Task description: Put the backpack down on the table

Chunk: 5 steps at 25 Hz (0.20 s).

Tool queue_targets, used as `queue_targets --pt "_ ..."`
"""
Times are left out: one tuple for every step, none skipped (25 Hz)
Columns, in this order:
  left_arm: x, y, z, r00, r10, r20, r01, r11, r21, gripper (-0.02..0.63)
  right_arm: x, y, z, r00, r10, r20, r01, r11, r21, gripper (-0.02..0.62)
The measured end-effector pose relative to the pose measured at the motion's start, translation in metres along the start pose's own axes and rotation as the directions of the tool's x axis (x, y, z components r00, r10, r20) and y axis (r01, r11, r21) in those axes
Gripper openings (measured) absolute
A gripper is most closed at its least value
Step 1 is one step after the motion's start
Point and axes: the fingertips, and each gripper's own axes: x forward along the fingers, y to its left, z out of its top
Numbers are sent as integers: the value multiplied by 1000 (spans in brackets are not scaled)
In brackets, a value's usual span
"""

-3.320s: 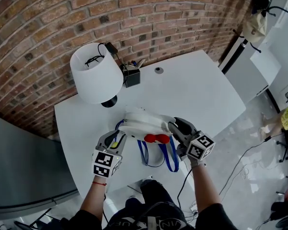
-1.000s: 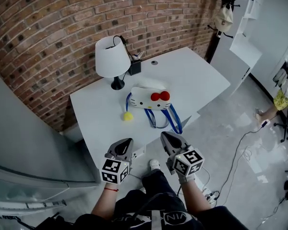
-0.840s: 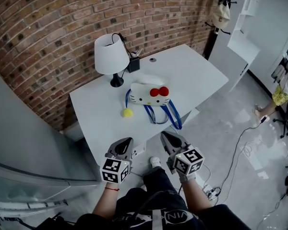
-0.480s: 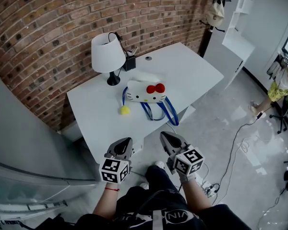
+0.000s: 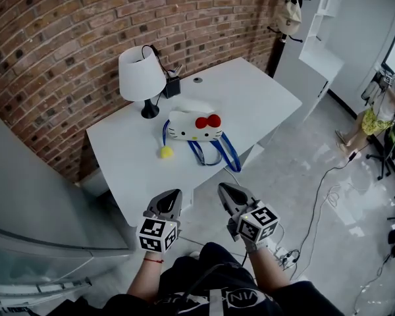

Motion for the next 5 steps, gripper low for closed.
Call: queue_targets --pt "0 1 0 1000 2 0 -2 1000 0 5 1 0 -2 1000 2 -3 -2 1000 0 0" --pt "0 1 -1 1000 3 -1 -3 1000 0 5 1 -1 -4 1000 3 -9 -3 1000 -3 0" --pt "0 2 -2 1000 5 -3 -5 1000 -1 5 2 -1 -6 1000 5 -15 -5 1000 -5 0" --pt "0 3 -3 1000 6 -5 -7 1000 -3 5 2 -1 -8 1000 6 -21 -6 1000 -6 0" --pt "-1 3 -4 1000 8 -7 -8 1000 -4 5 3 -2 -10 1000 7 -26 -7 1000 -6 0"
